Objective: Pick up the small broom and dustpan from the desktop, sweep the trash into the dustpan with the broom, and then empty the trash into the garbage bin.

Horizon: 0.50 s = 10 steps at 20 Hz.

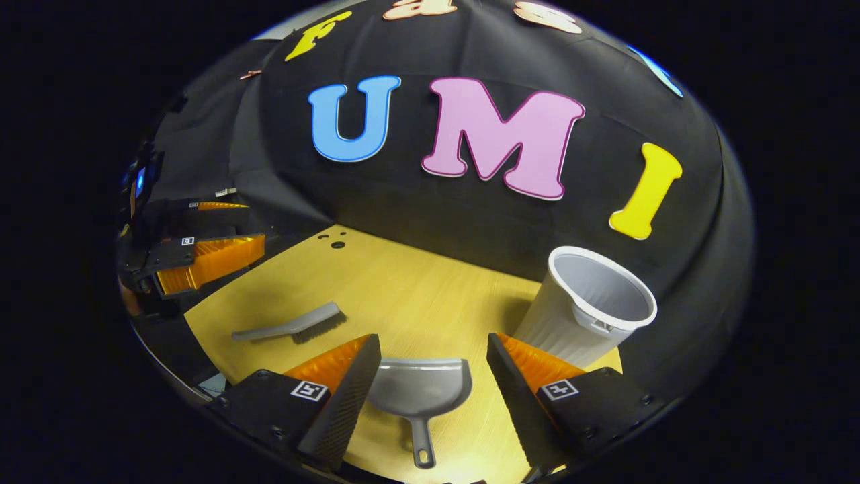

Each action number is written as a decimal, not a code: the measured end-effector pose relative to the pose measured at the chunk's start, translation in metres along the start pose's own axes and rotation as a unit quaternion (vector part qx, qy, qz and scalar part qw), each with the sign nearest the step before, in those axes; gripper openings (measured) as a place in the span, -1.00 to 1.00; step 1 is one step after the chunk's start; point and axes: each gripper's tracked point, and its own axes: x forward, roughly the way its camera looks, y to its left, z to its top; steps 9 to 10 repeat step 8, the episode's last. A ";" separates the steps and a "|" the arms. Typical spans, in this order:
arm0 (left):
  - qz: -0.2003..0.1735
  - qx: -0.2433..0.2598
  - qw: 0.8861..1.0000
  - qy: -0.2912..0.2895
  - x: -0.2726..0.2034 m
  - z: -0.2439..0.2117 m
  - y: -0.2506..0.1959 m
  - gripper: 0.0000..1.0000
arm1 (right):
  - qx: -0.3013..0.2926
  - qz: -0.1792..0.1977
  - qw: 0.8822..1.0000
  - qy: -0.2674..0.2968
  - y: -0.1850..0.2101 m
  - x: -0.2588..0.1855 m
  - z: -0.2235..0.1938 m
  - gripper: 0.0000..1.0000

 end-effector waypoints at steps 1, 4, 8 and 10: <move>0.000 -0.005 1.000 -0.002 -0.001 0.002 -0.001 0.94 | -0.003 0.004 1.000 -0.006 0.002 -0.003 0.002 0.96; 0.021 -0.010 1.000 0.005 -0.003 0.001 0.001 0.94 | -0.014 0.014 0.999 -0.030 0.013 -0.003 0.011 0.96; 0.051 -0.019 0.998 0.014 -0.016 -0.004 0.012 0.94 | -0.026 0.033 0.999 -0.025 0.027 0.001 0.011 0.96; 0.051 -0.019 0.998 0.014 -0.016 -0.004 0.012 0.94 | -0.026 0.033 0.999 -0.025 0.027 0.001 0.011 0.96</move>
